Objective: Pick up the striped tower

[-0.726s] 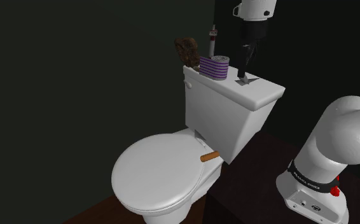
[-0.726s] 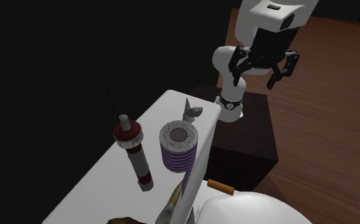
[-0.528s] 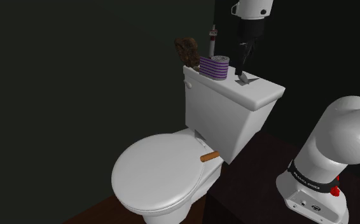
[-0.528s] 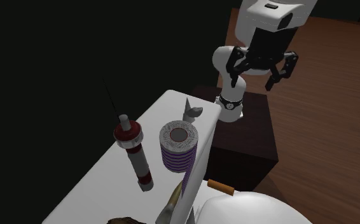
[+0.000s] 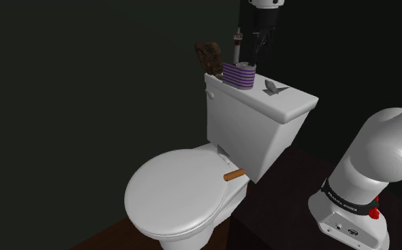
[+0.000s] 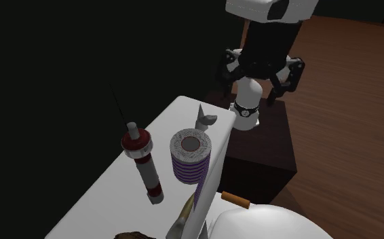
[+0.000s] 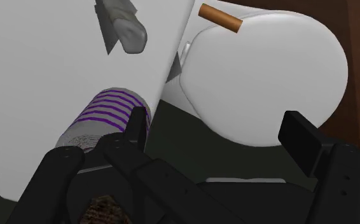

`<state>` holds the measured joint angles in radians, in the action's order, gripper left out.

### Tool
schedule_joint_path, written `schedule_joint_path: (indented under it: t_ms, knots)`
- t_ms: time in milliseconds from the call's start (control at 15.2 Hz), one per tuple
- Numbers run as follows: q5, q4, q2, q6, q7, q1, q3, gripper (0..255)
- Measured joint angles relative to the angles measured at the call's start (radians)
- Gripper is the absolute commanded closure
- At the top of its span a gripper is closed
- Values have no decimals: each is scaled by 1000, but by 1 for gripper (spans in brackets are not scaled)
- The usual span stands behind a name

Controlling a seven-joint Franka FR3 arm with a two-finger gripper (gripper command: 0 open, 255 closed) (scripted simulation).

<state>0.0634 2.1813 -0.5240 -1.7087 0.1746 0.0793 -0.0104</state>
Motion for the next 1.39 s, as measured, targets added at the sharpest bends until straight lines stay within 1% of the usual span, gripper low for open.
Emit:
schedule_joint_path:
  t_ms: [396,594,924,1254,1386]
  knots:
    - [17,-192,183,-41,20,31,-42,0]
    - [17,-306,269,-39,30,45,-62,0]
    - [7,-518,425,-24,47,67,-94,0]
    - [-18,-773,589,29,72,96,-125,0]
    - [-21,-778,605,13,73,99,-128,0]
